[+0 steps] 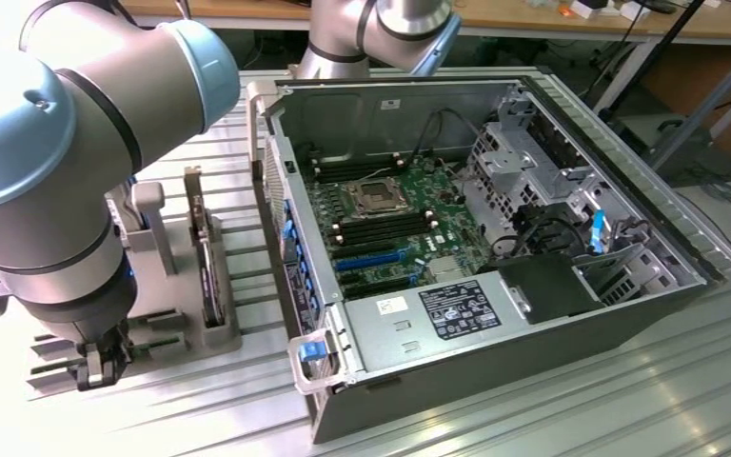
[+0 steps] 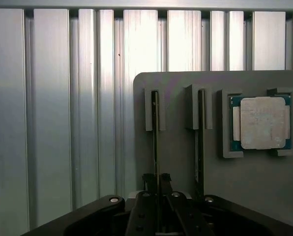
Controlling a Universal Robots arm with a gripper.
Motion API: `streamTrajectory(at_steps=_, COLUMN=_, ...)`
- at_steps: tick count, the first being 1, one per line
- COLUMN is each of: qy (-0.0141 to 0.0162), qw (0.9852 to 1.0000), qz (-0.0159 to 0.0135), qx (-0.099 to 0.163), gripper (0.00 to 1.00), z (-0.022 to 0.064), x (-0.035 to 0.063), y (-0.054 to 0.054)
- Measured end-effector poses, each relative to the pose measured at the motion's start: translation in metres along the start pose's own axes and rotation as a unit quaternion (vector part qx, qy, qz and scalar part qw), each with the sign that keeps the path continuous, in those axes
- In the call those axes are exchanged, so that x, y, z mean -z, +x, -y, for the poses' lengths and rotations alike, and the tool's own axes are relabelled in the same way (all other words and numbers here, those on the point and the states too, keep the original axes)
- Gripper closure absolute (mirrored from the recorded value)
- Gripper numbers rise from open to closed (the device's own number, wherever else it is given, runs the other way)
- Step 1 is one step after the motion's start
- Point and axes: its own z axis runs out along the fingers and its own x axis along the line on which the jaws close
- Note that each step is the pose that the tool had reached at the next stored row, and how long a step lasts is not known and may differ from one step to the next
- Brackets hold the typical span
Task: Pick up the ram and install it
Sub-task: 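Pick up the ram and move it above insertion slot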
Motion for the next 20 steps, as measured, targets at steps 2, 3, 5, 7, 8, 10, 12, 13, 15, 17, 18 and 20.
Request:
streamTrajectory(at_steps=2, qy=0.0000, qw=1.0000, qz=0.0000, qx=0.000, gripper=0.85, z=0.0000, x=0.0000, y=0.000)
streamTrajectory(at_steps=3, qy=0.0001, qw=1.0000, qz=0.0000, qx=0.000, gripper=0.85, z=0.0000, x=0.0001, y=0.000)
streamTrajectory(at_steps=5, qy=0.0000, qw=1.0000, qz=0.0000, qx=0.000, gripper=0.85, z=-0.0003, x=0.0063, y=0.000)
streamTrajectory(at_steps=7, qy=0.0000, qw=1.0000, qz=0.0000, qx=0.000, gripper=0.85, z=-0.0009, x=0.0195, y=0.000)
streamTrajectory(at_steps=8, qy=0.0000, qw=1.0000, qz=0.0001, qx=0.000, gripper=0.85, z=-0.0011, x=0.0243, y=-0.001)
streamTrajectory(at_steps=10, qy=0.0000, qw=1.0000, qz=0.0000, qx=0.000, gripper=0.85, z=-0.0016, x=0.0340, y=-0.001)
streamTrajectory(at_steps=12, qy=0.0000, qw=1.0000, qz=-0.0001, qx=0.001, gripper=0.85, z=-0.0020, x=0.0448, y=-0.001)
streamTrajectory(at_steps=13, qy=0.0000, qw=1.0000, qz=0.0000, qx=0.002, gripper=0.85, z=-0.0022, x=0.0497, y=-0.002)
streamTrajectory(at_steps=15, qy=-0.0005, qw=0.9999, qz=-0.0007, qx=0.015, gripper=0.85, z=-0.0032, x=0.0706, y=-0.003)
streamTrajectory(at_steps=17, qy=-0.0007, qw=0.9998, qz=-0.0009, qx=0.021, gripper=0.85, z=-0.0036, x=0.0822, y=-0.003)
streamTrajectory(at_steps=18, qy=-0.0008, qw=0.9997, qz=-0.0011, qx=0.024, gripper=0.85, z=-0.0039, x=0.0886, y=-0.003)
streamTrajectory(at_steps=20, qy=-0.0009, qw=0.9996, qz=-0.0013, qx=0.027, gripper=0.85, z=-0.0045, x=0.1002, y=-0.004)
